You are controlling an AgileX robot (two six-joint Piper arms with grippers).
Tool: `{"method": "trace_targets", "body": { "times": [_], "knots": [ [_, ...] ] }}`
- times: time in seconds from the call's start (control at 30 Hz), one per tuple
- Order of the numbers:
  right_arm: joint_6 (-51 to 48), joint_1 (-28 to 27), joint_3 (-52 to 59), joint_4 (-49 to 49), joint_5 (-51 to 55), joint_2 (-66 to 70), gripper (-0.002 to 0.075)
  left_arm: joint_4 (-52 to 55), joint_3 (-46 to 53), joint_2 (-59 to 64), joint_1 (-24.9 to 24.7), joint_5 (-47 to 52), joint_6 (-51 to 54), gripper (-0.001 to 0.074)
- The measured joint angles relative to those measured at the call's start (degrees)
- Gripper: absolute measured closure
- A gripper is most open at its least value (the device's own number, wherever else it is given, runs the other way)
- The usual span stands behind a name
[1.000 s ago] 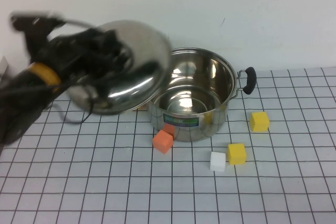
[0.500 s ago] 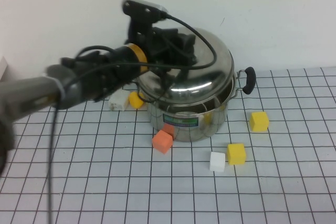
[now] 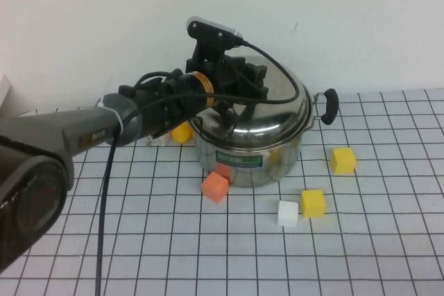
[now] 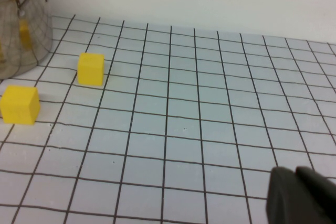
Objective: Cover the pot
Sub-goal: Place the pot lid on the pot
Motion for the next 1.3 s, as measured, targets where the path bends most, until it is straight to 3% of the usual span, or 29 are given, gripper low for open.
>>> {"method": "trace_targets", "body": {
  "times": [0.87, 1.1, 1.3],
  "knots": [
    [0.0, 0.0, 0.0, -0.1, 0.0, 0.0, 0.0717, 1.9, -0.4, 1.1, 0.0, -2.3, -2.3, 0.0406],
    [0.0, 0.0, 0.0, -0.1, 0.0, 0.0, 0.0717, 3.0, -0.4, 0.1, 0.0, -1.9, -3.3, 0.0239],
    [0.0, 0.0, 0.0, -0.1, 0.0, 0.0, 0.0717, 3.1, -0.4, -8.0, 0.0, 6.2, 0.3, 0.0229]
  ]
}}
